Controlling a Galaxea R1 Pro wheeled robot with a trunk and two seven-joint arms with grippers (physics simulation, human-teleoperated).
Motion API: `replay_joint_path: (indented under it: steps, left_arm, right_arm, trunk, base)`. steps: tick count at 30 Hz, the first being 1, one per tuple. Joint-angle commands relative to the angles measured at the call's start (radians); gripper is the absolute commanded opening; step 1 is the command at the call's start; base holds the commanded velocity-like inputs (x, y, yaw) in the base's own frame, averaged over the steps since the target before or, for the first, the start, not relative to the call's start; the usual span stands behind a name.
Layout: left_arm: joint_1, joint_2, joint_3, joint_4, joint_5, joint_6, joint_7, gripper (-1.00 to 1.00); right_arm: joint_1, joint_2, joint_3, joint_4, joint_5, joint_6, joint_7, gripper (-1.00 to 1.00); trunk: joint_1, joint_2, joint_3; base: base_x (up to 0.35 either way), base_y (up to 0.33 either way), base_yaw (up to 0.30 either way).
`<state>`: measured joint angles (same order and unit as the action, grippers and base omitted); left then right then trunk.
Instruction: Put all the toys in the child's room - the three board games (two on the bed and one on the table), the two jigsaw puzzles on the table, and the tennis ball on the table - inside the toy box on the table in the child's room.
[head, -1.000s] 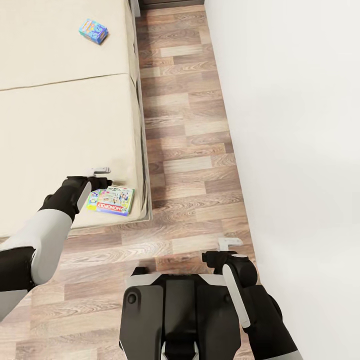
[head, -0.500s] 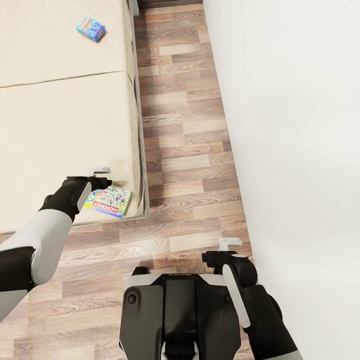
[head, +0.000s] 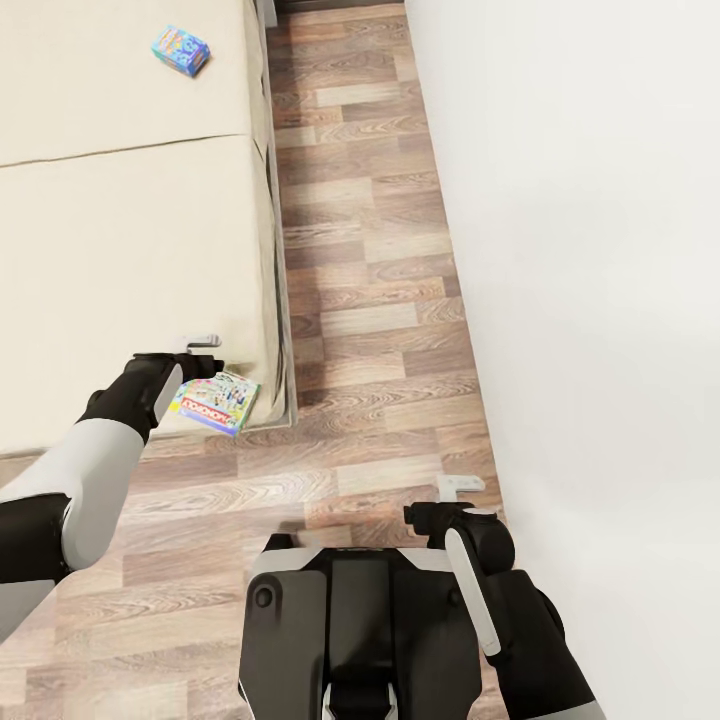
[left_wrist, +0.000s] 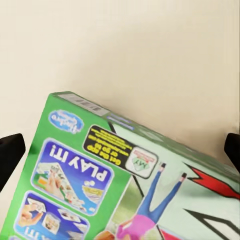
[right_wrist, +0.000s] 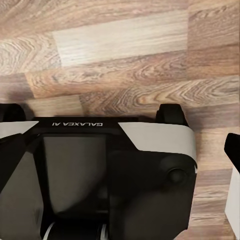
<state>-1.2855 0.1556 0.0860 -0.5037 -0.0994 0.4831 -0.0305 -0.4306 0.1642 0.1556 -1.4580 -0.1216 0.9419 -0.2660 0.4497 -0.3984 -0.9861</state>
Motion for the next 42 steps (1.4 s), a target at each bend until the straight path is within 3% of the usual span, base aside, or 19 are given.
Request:
replay_joint_path:
  steps: [1, 15, 42]
  left_arm:
    - [0.000, -0.001, 0.004, -0.001, -0.010, 0.005, -0.003, 1.00]
    - [0.000, 0.001, 0.004, -0.001, -0.010, 0.005, -0.003, 1.00]
    - [0.000, 0.002, 0.004, -0.001, -0.008, 0.005, -0.003, 1.00]
  right_arm:
    - [0.000, 0.000, 0.001, -0.001, -0.011, 0.003, -0.010, 1.00]
    - [0.000, 0.000, 0.001, -0.001, -0.010, 0.003, -0.009, 1.00]
    - [0.000, 0.000, 0.003, 0.000, -0.009, -0.019, -0.009, 1.00]
  trunk:
    - [0.000, -0.002, -0.001]
    - [0.000, -0.002, -0.001]
    - [0.000, -0.002, -0.001]
  base:
    - [-0.126, -0.001, 0.000]
    - [-0.136, 0.033, 0.000]
    - [-0.004, 0.002, 0.000]
